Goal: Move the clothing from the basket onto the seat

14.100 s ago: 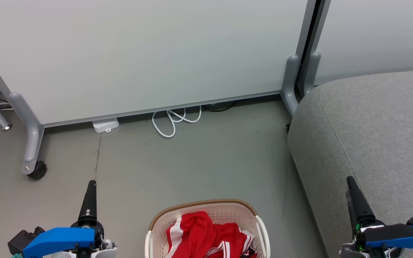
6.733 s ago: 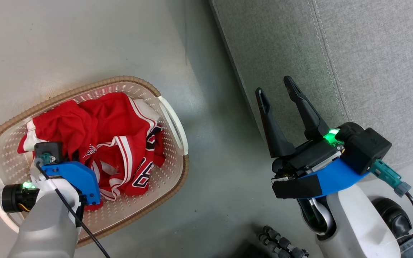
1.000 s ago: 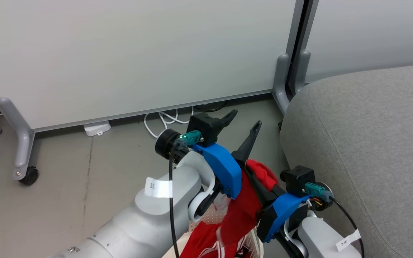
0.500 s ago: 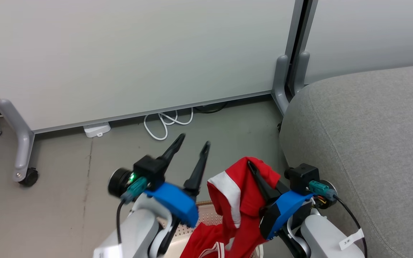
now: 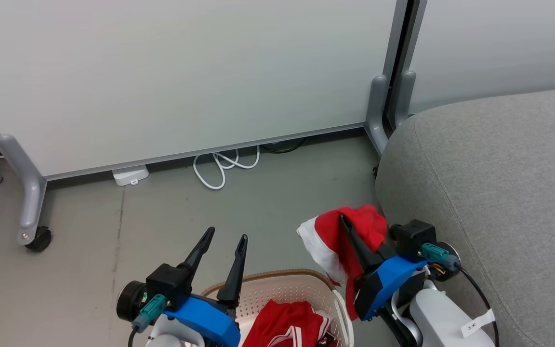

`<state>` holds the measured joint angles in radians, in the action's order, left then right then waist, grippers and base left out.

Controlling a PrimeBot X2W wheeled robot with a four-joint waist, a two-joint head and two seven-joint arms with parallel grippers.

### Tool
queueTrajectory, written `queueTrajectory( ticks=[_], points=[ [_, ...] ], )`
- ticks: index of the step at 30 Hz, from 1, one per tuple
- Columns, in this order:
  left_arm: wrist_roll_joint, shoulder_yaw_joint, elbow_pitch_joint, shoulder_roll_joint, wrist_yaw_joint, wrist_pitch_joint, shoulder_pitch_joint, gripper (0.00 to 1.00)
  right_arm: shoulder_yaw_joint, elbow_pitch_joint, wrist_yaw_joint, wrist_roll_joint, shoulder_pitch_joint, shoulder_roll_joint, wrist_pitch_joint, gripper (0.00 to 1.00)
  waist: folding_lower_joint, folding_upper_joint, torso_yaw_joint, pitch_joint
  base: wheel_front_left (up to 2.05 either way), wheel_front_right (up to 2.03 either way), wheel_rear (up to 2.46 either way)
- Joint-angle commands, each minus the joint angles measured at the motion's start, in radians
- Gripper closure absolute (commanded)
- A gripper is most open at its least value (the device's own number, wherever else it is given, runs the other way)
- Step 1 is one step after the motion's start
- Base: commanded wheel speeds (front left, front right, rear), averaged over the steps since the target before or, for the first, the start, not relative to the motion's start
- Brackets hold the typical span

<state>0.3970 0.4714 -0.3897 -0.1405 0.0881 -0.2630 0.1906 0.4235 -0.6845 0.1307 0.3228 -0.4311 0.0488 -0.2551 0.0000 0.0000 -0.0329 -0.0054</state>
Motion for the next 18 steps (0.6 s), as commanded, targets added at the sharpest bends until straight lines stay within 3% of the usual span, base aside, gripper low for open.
queueTrajectory(
  ticks=[1,9,18],
  points=[
    [-0.014,-0.015,0.004,0.007,0.007,-0.003,-0.012,0.00,-0.004,0.007,0.000,-0.009,0.015,0.003,0.003,1.00,0.0000,0.0000,0.001,0.000,0.00,0.00,0.00],
    [-0.073,-0.086,0.014,0.044,0.032,-0.003,-0.036,0.00,-0.014,0.028,0.000,-0.007,0.028,0.003,0.007,1.00,0.0000,0.0000,-0.010,0.000,0.00,0.00,0.00],
    [-0.093,-0.115,0.016,0.065,0.043,-0.003,-0.040,0.00,-0.008,0.055,0.000,-0.003,0.026,0.003,0.012,1.00,0.0000,0.0000,-0.113,0.010,0.00,0.00,0.00]
  ],
)
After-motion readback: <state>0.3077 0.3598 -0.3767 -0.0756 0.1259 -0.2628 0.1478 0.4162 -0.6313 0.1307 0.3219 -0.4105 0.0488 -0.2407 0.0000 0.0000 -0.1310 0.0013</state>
